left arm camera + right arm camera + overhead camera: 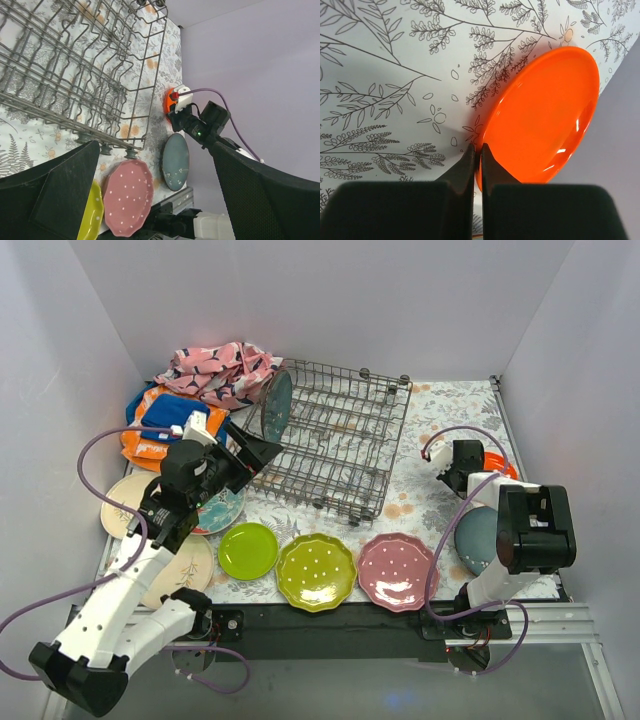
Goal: Load the plates into the dish rack
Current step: Grab a plate with the right arm
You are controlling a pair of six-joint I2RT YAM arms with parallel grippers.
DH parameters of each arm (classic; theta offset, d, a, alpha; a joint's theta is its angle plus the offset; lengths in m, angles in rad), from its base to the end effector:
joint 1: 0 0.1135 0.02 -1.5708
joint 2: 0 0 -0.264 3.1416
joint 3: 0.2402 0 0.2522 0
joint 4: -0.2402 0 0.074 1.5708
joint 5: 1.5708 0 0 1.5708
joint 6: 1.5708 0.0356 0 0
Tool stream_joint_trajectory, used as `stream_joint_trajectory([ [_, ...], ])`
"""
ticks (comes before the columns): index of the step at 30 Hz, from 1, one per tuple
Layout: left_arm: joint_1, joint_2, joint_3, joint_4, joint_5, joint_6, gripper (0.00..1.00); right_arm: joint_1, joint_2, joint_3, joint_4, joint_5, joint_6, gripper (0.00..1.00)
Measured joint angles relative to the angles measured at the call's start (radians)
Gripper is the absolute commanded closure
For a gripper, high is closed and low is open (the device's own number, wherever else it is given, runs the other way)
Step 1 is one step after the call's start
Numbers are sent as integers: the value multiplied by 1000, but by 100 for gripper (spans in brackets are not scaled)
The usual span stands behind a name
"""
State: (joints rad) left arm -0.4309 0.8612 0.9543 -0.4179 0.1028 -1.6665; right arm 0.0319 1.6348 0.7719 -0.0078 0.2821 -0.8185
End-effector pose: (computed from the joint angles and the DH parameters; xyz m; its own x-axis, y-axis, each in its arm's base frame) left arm 0.1711 -0.0827 0.3614 -0.4738 -0.8720 0.1232 -0.3368 0.0502 -0.9403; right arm 0.3116 0.0000 0.1471 -0.6308 -0.7217 -0.2848 -0.4565 0.6421 -0.6159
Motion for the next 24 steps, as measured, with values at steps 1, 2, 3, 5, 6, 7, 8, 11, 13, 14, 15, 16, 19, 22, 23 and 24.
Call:
stream_joint_trajectory([
  [1, 0, 3, 0, 8, 8, -5, 6, -3, -2, -4, 11, 0, -1, 99],
  [2, 0, 8, 0, 13, 14, -9, 6, -4, -5, -6, 16, -1, -3, 99],
  [3, 0, 14, 0, 21, 23, -14, 6, -5, -12, -12, 23, -3, -5, 99],
  [5, 1, 29, 0, 40, 42, -18, 6, -6, -39, -21, 26, -13, -6, 99],
  [6, 1, 39, 0, 48, 53, -21, 6, -6, -57, -26, 25, -25, -6, 99],
  [7, 1, 50, 0, 58, 67, -25, 6, -6, -78, -30, 24, -41, -6, 99],
  [8, 1, 58, 0, 66, 77, -27, 6, -6, -102, -33, 16, -57, -6, 99],
  [11, 1, 84, 0, 96, 114, -41, 7, -5, -182, -35, 2, -104, -11, 99],
  [13, 2, 108, 0, 126, 147, -53, 8, -5, -246, -35, 2, -135, -20, 99],
  [14, 2, 124, 0, 140, 165, -61, 9, -5, -280, -35, 2, -150, -24, 99],
  [15, 2, 142, 0, 157, 184, -70, 10, -5, -315, -35, 1, -166, -26, 99],
  [16, 2, 162, 0, 173, 206, -79, 12, -5, -349, -35, 2, -181, -28, 99],
  [19, 2, 234, 5, 216, 268, -112, 14, -5, -441, -36, 0, -227, -40, 99],
  [22, 1, 324, 29, 245, 331, -143, 16, 3, -520, -39, -5, -275, -58, 99],
  [23, -2, 354, 42, 252, 348, -153, 16, 7, -554, -40, -14, -297, -72, 99],
  [24, -5, 384, 56, 261, 362, -160, 16, 14, -586, -43, -24, -318, -83, 99],
])
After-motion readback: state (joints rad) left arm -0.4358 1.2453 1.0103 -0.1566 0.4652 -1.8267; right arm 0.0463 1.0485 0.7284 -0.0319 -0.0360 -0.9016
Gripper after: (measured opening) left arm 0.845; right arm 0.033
